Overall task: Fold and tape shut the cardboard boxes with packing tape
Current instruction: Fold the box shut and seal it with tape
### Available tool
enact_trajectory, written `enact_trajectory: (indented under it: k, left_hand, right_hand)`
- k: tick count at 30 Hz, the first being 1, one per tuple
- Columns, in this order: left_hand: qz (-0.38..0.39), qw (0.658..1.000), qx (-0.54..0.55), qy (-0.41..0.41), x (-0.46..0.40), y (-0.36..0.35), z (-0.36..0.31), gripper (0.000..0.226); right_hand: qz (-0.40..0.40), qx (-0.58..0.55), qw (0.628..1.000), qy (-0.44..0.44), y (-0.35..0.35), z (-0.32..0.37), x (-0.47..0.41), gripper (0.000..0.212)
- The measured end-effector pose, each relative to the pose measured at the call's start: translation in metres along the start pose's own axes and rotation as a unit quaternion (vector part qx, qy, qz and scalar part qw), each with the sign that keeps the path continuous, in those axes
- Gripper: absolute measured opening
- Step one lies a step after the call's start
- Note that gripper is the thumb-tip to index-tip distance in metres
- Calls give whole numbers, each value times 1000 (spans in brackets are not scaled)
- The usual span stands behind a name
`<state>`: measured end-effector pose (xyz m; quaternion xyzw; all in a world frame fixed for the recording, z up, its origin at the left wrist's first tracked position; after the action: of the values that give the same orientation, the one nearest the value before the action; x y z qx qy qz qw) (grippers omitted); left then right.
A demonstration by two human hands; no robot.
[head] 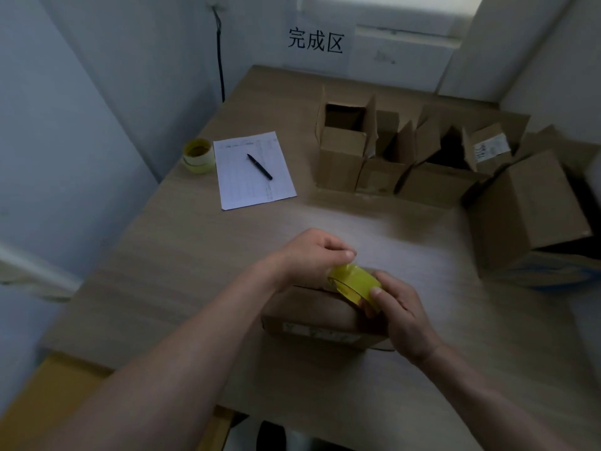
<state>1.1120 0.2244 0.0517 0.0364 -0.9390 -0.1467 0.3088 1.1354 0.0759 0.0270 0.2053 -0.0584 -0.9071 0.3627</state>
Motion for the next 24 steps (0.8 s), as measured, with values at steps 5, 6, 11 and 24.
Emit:
enact_trajectory:
  k: [5, 6, 11, 24]
  left_hand:
    - [27, 999, -31, -13, 0, 0, -6, 9]
    - [19, 999, -28, -20, 1, 0, -7, 10]
    - [-120, 986, -25, -110, 7, 7, -11, 14]
    - [-291, 945, 143, -39, 27, 34, 52, 14]
  right_hand:
    - [12, -1, 1000, 7, -1, 4, -2, 30]
    - [15, -3, 1000, 6, -2, 3, -3, 33]
    - [2, -32, 999, -9, -1, -1, -8, 21]
    - [-99, 142, 984, -43, 4, -31, -4, 30]
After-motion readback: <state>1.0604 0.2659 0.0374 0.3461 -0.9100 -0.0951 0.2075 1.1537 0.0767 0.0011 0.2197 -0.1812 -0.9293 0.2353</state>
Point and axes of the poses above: each hand's wrist, its own x-axis away from the middle knuckle, its own y-axis out of the back of the hand, z = x × y, the point moved 8 cm from there along -x, towards the middle knuckle, and after that the axes turned 15 degrees about y, right-handed, at the moved point
